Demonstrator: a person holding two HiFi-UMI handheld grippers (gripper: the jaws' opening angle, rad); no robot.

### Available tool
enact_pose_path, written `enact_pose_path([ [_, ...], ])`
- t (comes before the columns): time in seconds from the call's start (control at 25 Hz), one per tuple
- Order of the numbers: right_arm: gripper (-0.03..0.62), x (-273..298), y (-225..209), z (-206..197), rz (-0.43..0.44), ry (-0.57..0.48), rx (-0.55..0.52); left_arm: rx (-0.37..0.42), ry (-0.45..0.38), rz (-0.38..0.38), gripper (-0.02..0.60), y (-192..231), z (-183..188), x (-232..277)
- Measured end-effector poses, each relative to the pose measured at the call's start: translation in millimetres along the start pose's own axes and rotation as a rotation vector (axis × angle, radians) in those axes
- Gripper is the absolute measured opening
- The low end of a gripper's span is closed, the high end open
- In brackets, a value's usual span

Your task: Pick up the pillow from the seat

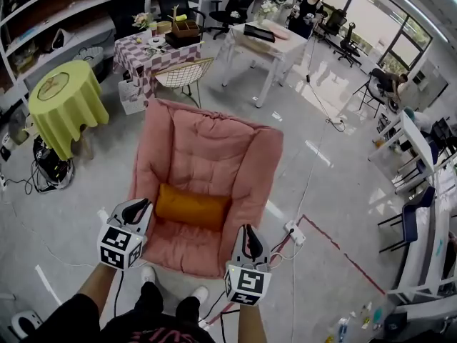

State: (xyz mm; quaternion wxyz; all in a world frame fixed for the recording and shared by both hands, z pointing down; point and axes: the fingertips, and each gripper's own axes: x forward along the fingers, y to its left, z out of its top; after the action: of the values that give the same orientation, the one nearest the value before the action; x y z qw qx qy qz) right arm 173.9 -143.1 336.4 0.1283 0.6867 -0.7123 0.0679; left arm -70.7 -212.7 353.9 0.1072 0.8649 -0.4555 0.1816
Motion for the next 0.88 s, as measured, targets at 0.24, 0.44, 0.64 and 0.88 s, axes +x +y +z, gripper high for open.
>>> enact_pose_path([
  [0.24, 0.023, 20.8, 5.9, -20.2, 0.016, 0.051, -0.001, -0.021, 0.041, -0.001, 0.011, 11.6, -20.6, 21.3],
  [0.44, 0.023, 41.0, 11.7, -43.7, 0.032, 0.101, -0.001, -0.038, 0.074, -0.007, 0.012, 20.6, -41.5, 42.3],
  [0.64, 0.023, 60.5, 18.9, -65.0, 0.045, 0.133, 0.002, -0.063, 0.099, -0.002, 0.012, 33.1, -63.3, 63.2],
  [0.88, 0.023, 78.7, 13.9, -90.2, 0.031, 0.157, 0.03, -0.085, 0.13, 0.003, 0.012, 42.5, -90.8, 84.4],
])
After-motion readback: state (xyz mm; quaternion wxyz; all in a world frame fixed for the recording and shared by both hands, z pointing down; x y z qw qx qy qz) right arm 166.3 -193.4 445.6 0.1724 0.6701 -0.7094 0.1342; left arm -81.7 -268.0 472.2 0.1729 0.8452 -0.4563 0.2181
